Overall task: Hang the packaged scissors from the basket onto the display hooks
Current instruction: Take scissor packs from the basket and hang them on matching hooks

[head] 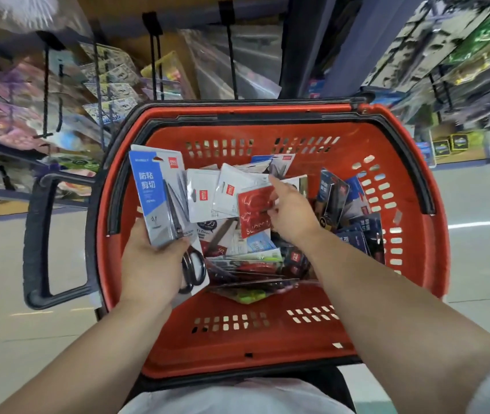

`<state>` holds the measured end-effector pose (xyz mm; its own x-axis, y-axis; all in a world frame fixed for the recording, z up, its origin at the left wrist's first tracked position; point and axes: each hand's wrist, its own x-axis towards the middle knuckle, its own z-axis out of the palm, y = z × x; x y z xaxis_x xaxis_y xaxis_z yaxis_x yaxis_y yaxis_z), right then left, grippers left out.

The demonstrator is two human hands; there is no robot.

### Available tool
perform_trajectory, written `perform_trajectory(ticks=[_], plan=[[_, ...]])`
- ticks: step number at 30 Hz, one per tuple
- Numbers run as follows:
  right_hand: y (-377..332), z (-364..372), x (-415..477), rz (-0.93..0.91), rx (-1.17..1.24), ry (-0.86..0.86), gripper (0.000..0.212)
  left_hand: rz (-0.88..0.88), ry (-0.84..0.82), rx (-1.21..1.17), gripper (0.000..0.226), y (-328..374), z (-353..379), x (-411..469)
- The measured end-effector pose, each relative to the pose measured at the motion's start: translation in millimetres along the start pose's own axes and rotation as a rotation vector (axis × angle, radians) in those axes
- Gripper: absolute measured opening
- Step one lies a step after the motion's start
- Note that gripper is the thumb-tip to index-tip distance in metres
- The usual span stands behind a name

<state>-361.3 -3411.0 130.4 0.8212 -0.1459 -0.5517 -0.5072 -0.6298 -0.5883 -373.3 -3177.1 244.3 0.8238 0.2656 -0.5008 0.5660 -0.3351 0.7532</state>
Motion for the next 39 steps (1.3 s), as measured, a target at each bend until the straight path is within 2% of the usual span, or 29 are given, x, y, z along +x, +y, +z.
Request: perform_trajectory(ticks=[2, 6, 10, 14, 17, 19, 23, 25, 27, 32, 36, 39], plan=[[1.6, -4.2, 15.1, -0.043, -0.091, -0.041, 0.092, -0.005, -0.016, -0.014, 0.048, 0.3, -2.2, -1.0], [10.0, -19.6, 37.2, -0.16, -0.5, -0.037, 0.089, 0.006, -0.055, -0.075, 0.052, 3.6, -6.1, -3.0], [18.4, -28.0, 36.3, -0.172, -0.548, -0.131, 0.083, 0.063, -0.018, -0.102, 0.05, 13.3, -5.6, -11.5], [22.2, -37.1, 17.5, -0.165, -0.359, -0.01, 0.067, 0.152, -0.018, -0.086, 0.05, 26.5, -9.8, -19.2], [20.9, -46.2, -1.4, -0.225, -0.345, 0.131, 0.042, 0.166, -0.019, -0.098, 0.052, 31.6, -13.1, -22.0], [20.3, -53.5, -15.0, -0.245, -0.3, 0.2, 0.033, 0.164, -0.043, -0.084, 0.052, 31.5, -14.6, -22.5], [7.1, -75.7, -41.6, -0.146, 0.025, 0.307, 0.026, 0.14, -0.094, -0.067, 0.051, 32.4, -14.5, -20.7], [-4.5, -86.0, -53.5, -0.118, 0.261, 0.289, 0.031, 0.126, -0.132, -0.067, 0.051, 33.8, -12.6, -19.3], [-13.5, -92.9, -61.9, -0.139, 0.398, 0.231, 0.037, 0.116, -0.167, -0.063, 0.051, 35.1, -9.6, -17.9], [-29.8, -97.9, -78.7, -0.188, 0.787, 0.085, 0.02, 0.113, -0.257, -0.076, 0.051, 41.3, 2.4, -10.6], [-42.1, -88.3, -84.3, -0.138, 0.892, -0.037, 0.015, 0.071, -0.497, -0.055, 0.053, 50.1, 10.2, -6.0], [-41.9, -88.5, -84.8, -0.084, 0.936, -0.088, 0.015, 0.087, -0.55, 0.017, 0.054, 51.1, 11.7, -0.1]])
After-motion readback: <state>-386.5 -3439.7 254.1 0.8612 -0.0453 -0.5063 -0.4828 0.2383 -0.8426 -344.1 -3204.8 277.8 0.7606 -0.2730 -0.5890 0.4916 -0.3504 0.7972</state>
